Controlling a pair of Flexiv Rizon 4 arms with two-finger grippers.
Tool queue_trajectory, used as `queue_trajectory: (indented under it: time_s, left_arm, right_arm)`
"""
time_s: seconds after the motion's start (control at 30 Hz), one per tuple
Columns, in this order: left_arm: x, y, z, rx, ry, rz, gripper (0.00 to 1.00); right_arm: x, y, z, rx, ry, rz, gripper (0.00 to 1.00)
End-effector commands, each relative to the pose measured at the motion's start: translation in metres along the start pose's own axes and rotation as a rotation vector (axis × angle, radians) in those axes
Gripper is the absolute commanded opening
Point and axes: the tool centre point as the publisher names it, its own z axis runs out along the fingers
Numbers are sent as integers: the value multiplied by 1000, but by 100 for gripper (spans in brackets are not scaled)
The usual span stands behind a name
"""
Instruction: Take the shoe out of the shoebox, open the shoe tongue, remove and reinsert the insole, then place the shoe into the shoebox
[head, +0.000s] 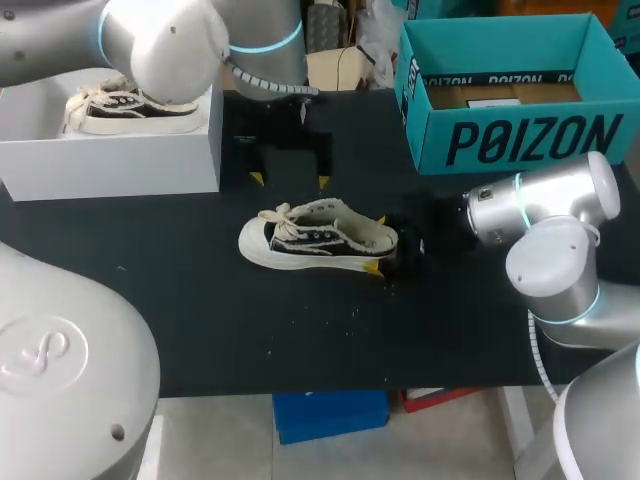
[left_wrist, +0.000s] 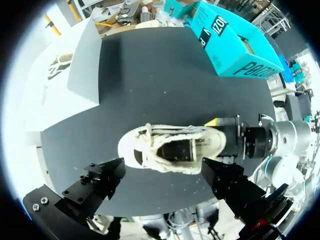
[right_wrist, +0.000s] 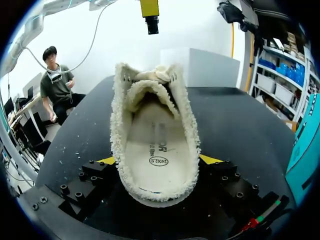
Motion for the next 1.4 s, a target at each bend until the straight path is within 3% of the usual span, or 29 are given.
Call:
queue_trajectory:
  time_s: [0.03,0.2,0.73,1.03,1.07,1.1,1.17,1.23,1.27,1.4]
  left_arm:
    - [20,-6,21,-48,-207,18,100]
    - [28,-2,37,-84,-291,28,100]
    - [41,6,84,-154,-405,52,100]
    - [39,7,99,-176,-473,66,100]
    - [38,7,99,-179,-475,68,90]
    - [37,7,99,-179,-491,68,49]
    - [34,7,100,-174,-509,66,27]
    - [30,7,100,-178,-516,60,14]
    - [28,7,100,-172,-528,60,3]
    - [23,7,99,-171,-540,63,0]
  right_arm:
    - [-1,0,2,0,-1,1,0]
    - [-1,0,2,0,-1,1,0]
    - [-1,0,2,0,-1,1,0]
    - [-1,0,2,0,-1,1,0]
    - [-1,0,2,0,-1,1,0]
    - [-1,0,2,0,-1,1,0]
    - [-1,0,2,0,-1,1,0]
    - [-1,0,2,0,-1,1,0]
    - [-1,0,2,0,-1,1,0]
    - [-1,0,2,0,-1,1,0]
